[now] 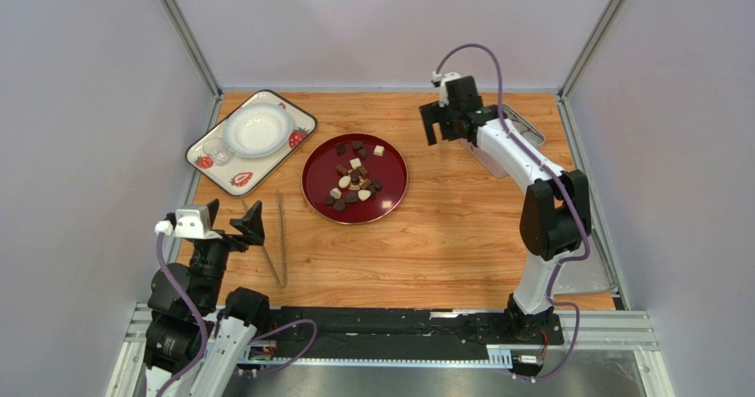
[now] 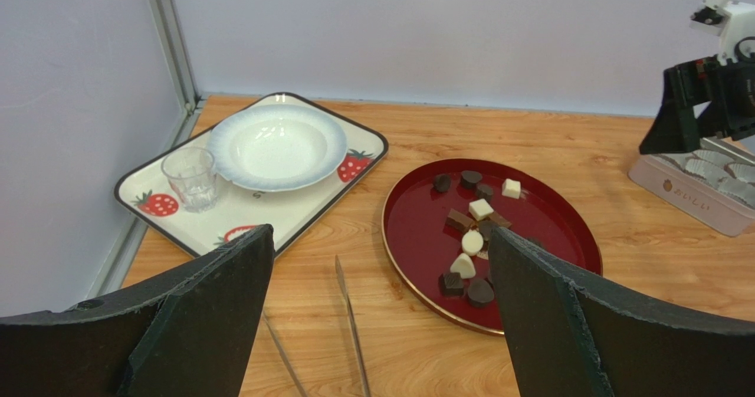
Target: Pack the chocolate
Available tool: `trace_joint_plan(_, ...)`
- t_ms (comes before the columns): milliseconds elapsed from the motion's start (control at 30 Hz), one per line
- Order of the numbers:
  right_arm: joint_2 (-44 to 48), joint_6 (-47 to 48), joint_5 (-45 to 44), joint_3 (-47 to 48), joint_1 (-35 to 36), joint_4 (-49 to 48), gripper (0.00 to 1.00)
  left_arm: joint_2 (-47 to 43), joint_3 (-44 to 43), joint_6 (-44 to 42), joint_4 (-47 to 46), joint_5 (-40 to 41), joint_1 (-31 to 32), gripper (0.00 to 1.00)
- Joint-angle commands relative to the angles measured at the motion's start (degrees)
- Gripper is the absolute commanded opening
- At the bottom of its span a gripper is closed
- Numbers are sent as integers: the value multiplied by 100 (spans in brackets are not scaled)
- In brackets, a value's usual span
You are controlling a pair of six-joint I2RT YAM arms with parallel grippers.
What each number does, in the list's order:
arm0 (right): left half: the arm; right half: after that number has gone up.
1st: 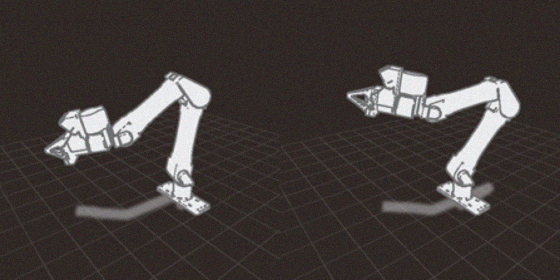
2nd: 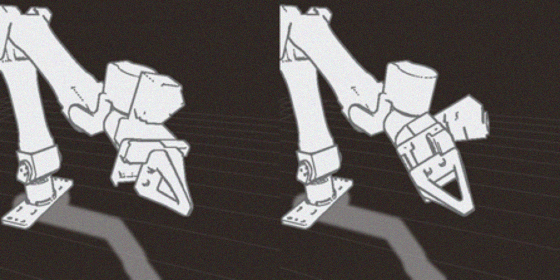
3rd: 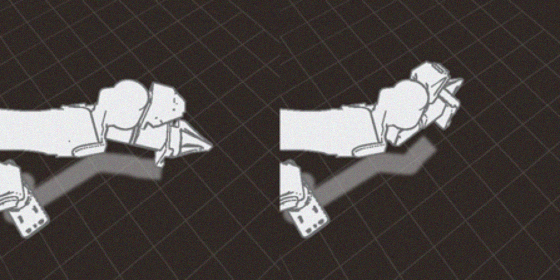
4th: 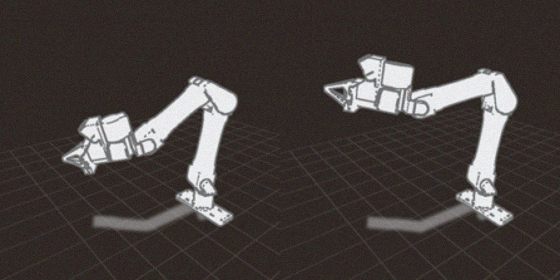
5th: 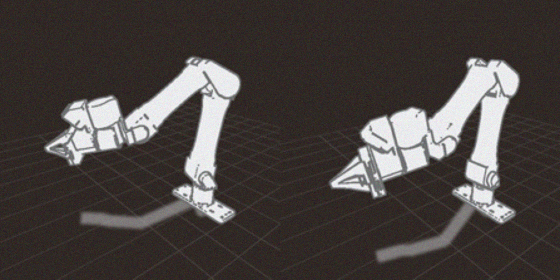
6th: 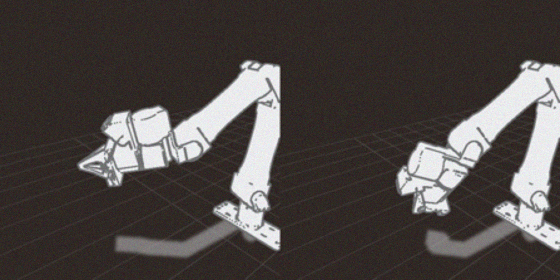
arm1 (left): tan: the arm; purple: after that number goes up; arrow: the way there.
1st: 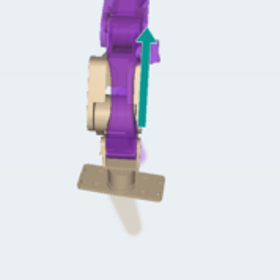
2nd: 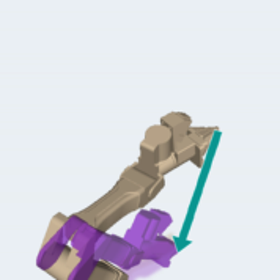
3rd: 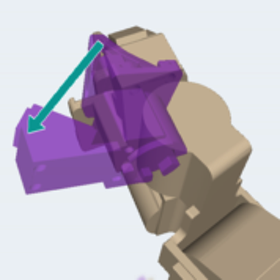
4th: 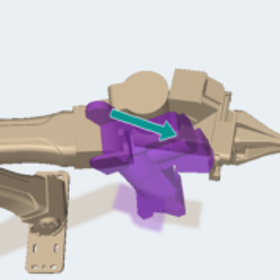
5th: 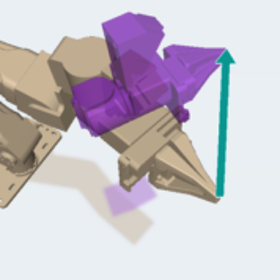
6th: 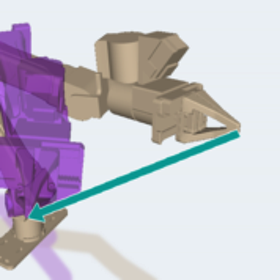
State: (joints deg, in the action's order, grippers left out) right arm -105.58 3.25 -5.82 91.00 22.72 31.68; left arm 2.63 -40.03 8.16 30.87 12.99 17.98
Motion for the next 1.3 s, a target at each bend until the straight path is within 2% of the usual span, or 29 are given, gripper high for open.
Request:
trace_joint_plan(0,-330,-61,142,128,-697,22,98,9,4,-131,-117,10,22,99)
trace_joint_plan(167,-621,-35,495,225,-1234,92,97,53,13,-131,-108,1,30,99)
trace_joint_plan(500,-692,79,907,-152,-1525,136,97,53,4,-131,-117,-25,39,99)
trace_joint_plan(1000,-403,150,1443,-680,-1481,75,95,18,4,-140,-117,-25,57,99)
trace_joint_plan(1267,212,-210,1338,-1294,-902,295,94,-44,13,-148,-117,-25,57,99)
